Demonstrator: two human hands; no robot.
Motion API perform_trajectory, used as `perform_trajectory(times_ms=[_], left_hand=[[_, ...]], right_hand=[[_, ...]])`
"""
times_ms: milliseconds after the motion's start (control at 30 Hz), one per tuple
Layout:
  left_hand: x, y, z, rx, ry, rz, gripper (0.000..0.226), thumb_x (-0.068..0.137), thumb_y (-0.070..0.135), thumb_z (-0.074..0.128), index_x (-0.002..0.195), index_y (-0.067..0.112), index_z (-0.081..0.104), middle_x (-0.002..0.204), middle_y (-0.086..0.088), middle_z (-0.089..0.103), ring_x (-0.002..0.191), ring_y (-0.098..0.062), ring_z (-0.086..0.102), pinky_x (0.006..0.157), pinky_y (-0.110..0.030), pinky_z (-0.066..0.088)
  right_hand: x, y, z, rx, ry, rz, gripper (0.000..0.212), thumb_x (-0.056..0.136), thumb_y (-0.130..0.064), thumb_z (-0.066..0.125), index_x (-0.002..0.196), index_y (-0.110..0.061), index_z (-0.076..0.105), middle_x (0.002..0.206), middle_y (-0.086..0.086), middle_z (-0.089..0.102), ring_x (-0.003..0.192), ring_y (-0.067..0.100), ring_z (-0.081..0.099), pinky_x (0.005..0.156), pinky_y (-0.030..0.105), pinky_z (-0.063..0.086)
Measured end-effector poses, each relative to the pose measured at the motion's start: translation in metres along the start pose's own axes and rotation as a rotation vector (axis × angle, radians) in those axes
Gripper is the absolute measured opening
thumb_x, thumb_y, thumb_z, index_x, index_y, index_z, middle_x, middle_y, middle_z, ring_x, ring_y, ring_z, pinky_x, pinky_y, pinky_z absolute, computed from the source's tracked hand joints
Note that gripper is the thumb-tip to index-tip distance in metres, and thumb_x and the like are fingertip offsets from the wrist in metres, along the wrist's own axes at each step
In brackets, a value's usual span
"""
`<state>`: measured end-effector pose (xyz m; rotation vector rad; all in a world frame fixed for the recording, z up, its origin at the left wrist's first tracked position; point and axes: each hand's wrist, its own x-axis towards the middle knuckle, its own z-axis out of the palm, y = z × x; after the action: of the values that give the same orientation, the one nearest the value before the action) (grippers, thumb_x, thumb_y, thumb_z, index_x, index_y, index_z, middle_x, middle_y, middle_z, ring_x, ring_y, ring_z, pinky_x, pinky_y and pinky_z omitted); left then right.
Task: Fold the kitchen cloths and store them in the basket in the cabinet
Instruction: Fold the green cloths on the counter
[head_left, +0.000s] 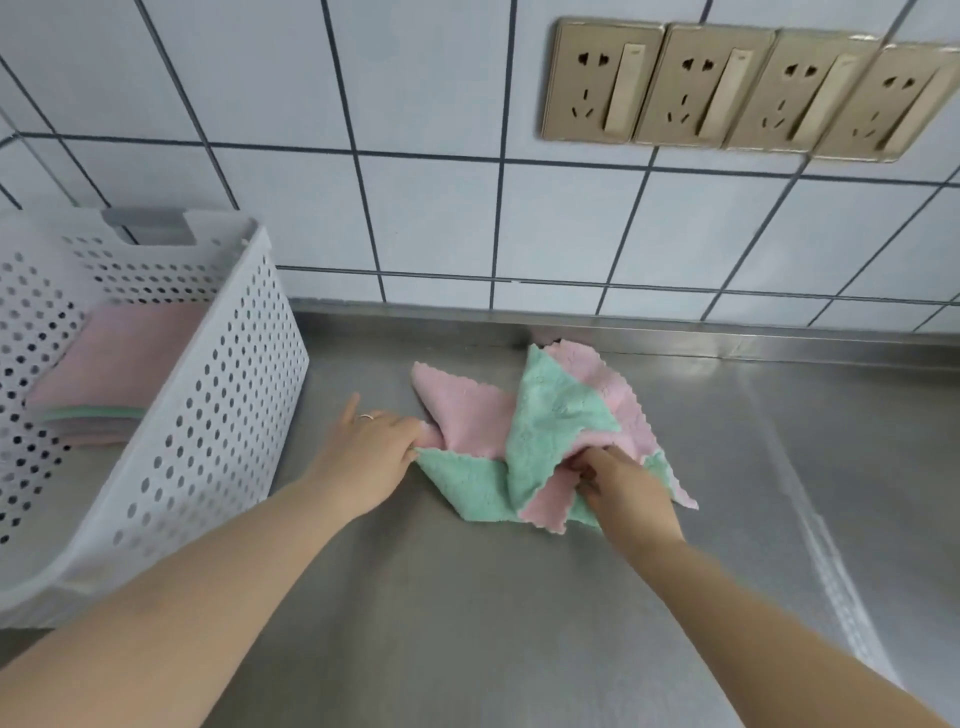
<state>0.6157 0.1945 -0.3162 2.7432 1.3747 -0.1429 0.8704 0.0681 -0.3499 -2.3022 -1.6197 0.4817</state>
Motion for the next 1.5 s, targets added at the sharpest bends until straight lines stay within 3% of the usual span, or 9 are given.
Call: perform_trajectory(times_ms=[133, 333, 533, 633, 867, 967, 1133, 1300, 1500], left_hand=[[0.028, 0.002, 0.0, -0.096, 0.184, -0.002, 0.017, 0.098, 0.02, 0.038, 0.101, 0.021, 0.054, 0.098, 0.004, 0.065, 0.094, -0.021, 0.058, 0.117, -0.043, 0.011], [0.047, -0.008, 0.006, -0.177, 0.493, 0.079, 0.013, 0.096, 0.016, 0.047, 0.096, 0.015, 0.059, 0.102, 0.001, 0.067, 0.092, -0.025, 0.064, 0.113, -0.043, 0.019], [0.015, -0.005, 0.002, -0.154, 0.683, 0.18, 0.013, 0.095, 0.019, 0.047, 0.095, 0.015, 0.06, 0.095, 0.003, 0.064, 0.086, -0.025, 0.061, 0.095, -0.037, 0.04], [-0.026, 0.009, -0.013, -0.217, 0.69, 0.181, 0.017, 0.095, 0.03, 0.049, 0.101, 0.019, 0.061, 0.101, 0.005, 0.061, 0.088, -0.022, 0.059, 0.08, -0.037, 0.046], [-0.142, 0.046, -0.07, -0.172, 0.659, 0.333, 0.024, 0.088, 0.032, 0.063, 0.108, 0.021, 0.067, 0.103, 0.006, 0.059, 0.096, -0.015, 0.058, 0.079, -0.027, 0.04], [-0.173, 0.057, -0.096, -0.125, 0.752, 0.353, 0.017, 0.088, 0.022, 0.063, 0.102, 0.014, 0.068, 0.097, 0.004, 0.056, 0.091, -0.02, 0.058, 0.076, -0.03, 0.042], [-0.19, 0.076, -0.129, -0.167, 0.915, 0.292, 0.014, 0.09, 0.014, 0.059, 0.102, 0.012, 0.066, 0.103, 0.0, 0.064, 0.097, -0.022, 0.059, 0.076, -0.029, 0.04], [-0.177, 0.09, -0.141, -0.231, 0.88, 0.1, 0.012, 0.09, 0.025, 0.058, 0.099, 0.024, 0.065, 0.107, 0.002, 0.067, 0.099, -0.021, 0.06, 0.078, -0.032, 0.047], [-0.146, 0.089, -0.14, -0.515, 0.818, 0.046, 0.016, 0.092, 0.015, 0.057, 0.103, 0.015, 0.067, 0.112, -0.001, 0.065, 0.106, -0.019, 0.057, 0.082, -0.025, 0.039]], right_hand=[[0.037, 0.009, -0.018, 0.009, 0.096, -0.032, 0.024, 0.087, -0.012, 0.054, 0.104, -0.025, 0.062, 0.106, -0.008, 0.061, 0.083, 0.017, 0.058, 0.067, 0.029, 0.045], [0.046, 0.02, -0.032, 0.044, 0.307, -0.091, 0.008, 0.084, -0.02, 0.064, 0.087, -0.015, 0.059, 0.084, -0.002, 0.06, 0.072, 0.02, 0.055, 0.062, 0.031, 0.042], [0.006, 0.022, -0.048, 0.053, 0.442, -0.205, 0.006, 0.084, -0.024, 0.067, 0.087, -0.029, 0.066, 0.077, -0.011, 0.056, 0.069, 0.008, 0.052, 0.062, 0.023, 0.036], [-0.035, 0.02, -0.063, -0.064, 0.498, -0.279, 0.01, 0.086, -0.028, 0.064, 0.094, -0.027, 0.07, 0.075, -0.013, 0.051, 0.069, 0.01, 0.049, 0.059, 0.022, 0.034], [-0.166, 0.01, -0.121, -0.171, 0.659, -0.293, 0.006, 0.087, -0.025, 0.064, 0.09, -0.024, 0.069, 0.086, -0.005, 0.055, 0.079, 0.019, 0.056, 0.065, 0.03, 0.043], [-0.203, 0.001, -0.148, -0.202, 0.733, -0.318, 0.009, 0.089, -0.024, 0.062, 0.094, -0.02, 0.067, 0.09, -0.006, 0.051, 0.075, 0.019, 0.053, 0.065, 0.032, 0.044], [-0.232, -0.004, -0.183, -0.228, 0.879, -0.319, 0.007, 0.091, -0.024, 0.055, 0.095, -0.02, 0.06, 0.088, -0.007, 0.052, 0.072, 0.019, 0.05, 0.061, 0.031, 0.039], [-0.232, 0.0, -0.202, -0.224, 0.867, -0.215, 0.007, 0.09, -0.023, 0.054, 0.095, -0.021, 0.059, 0.085, 0.003, 0.065, 0.071, 0.023, 0.052, 0.06, 0.032, 0.043], [-0.201, 0.005, -0.202, -0.245, 0.81, -0.197, 0.023, 0.091, -0.022, 0.051, 0.107, -0.023, 0.067, 0.107, -0.003, 0.066, 0.095, 0.02, 0.059, 0.069, 0.027, 0.042]])
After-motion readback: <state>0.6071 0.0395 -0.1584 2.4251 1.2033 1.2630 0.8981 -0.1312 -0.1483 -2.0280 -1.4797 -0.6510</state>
